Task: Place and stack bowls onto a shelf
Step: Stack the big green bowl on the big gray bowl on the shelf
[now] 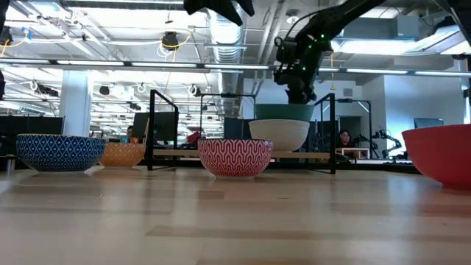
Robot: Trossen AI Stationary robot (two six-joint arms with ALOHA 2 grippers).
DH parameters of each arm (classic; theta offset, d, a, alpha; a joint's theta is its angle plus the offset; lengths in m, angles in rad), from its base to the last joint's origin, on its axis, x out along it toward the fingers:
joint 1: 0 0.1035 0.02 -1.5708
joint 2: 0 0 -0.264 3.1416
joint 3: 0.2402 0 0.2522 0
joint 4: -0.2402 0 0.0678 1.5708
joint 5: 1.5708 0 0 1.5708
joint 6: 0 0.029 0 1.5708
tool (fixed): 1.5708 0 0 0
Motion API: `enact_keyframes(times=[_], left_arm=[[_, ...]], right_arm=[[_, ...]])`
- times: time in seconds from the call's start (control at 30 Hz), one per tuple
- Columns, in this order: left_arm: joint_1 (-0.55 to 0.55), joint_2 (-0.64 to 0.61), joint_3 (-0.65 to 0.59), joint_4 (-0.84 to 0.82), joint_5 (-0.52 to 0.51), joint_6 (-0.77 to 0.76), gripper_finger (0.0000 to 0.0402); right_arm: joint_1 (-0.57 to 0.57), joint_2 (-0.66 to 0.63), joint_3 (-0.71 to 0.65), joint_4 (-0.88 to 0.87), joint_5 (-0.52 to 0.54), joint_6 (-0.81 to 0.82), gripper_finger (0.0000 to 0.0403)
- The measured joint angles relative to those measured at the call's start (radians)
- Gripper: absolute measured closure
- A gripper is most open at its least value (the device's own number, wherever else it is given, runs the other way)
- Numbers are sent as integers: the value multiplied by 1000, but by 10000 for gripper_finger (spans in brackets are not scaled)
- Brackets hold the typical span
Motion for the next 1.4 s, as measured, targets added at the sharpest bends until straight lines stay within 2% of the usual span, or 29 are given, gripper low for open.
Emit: enact_keyframes(times=[0.07,0.17,0.37,0.53,0.77,1.17,1.4], left_arm=[[10,0,0,0,0,-1,256],[22,0,0,0,0,-1,256],[42,0,0,0,2,-7,256],[58,0,-1,0,2,-8,256],[66,1,-1,0,-3,-18,256],[66,11,-2,-1,-29,-20,256],[66,11,-2,-2,-29,-37,256]], right_arm=[[0,15,0,-2,-34,0,372],[3,27,0,2,-77,-3,337],[14,29,1,64,-78,-3,255],[3,-25,1,89,-64,-15,223],[-1,-144,-36,56,-67,-33,234],[-42,-18,-74,80,-22,-22,278],[-41,-52,-58,67,-21,-25,282]])
